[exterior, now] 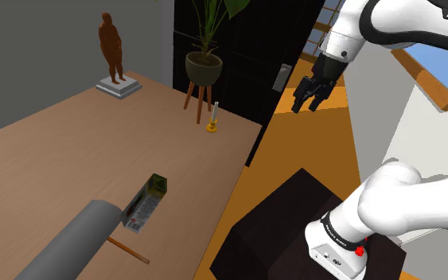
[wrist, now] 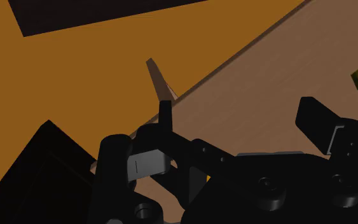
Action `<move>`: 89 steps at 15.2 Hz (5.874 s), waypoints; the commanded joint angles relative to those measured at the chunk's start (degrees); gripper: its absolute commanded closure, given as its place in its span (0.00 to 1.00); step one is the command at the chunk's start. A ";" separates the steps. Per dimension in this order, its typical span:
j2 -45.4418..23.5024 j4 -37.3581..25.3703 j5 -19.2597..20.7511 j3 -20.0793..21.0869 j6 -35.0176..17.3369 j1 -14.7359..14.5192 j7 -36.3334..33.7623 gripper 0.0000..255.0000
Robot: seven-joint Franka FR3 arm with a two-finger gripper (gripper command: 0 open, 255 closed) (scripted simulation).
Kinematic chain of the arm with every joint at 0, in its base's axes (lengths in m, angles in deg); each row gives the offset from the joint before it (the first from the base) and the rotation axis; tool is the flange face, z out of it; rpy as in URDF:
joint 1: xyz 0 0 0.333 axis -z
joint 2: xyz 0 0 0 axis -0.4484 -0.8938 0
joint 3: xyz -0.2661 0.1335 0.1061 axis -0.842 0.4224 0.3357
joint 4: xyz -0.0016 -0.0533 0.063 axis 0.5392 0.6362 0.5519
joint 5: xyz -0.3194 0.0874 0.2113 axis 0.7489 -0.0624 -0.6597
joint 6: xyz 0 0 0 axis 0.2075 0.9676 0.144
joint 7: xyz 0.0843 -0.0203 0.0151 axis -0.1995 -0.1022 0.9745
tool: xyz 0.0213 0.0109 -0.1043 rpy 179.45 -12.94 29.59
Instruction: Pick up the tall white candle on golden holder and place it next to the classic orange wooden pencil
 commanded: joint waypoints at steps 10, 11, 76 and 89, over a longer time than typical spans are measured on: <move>-24.93 -13.65 -1.96 2.02 -4.99 -1.04 -4.79 0.00; -27.67 -15.53 -2.11 2.16 -5.15 -1.11 -5.30 0.00; -72.27 -60.44 -5.26 3.87 8.47 -3.98 -19.34 1.00; -52.37 -37.00 -9.06 8.71 2.18 -11.68 -30.28 1.00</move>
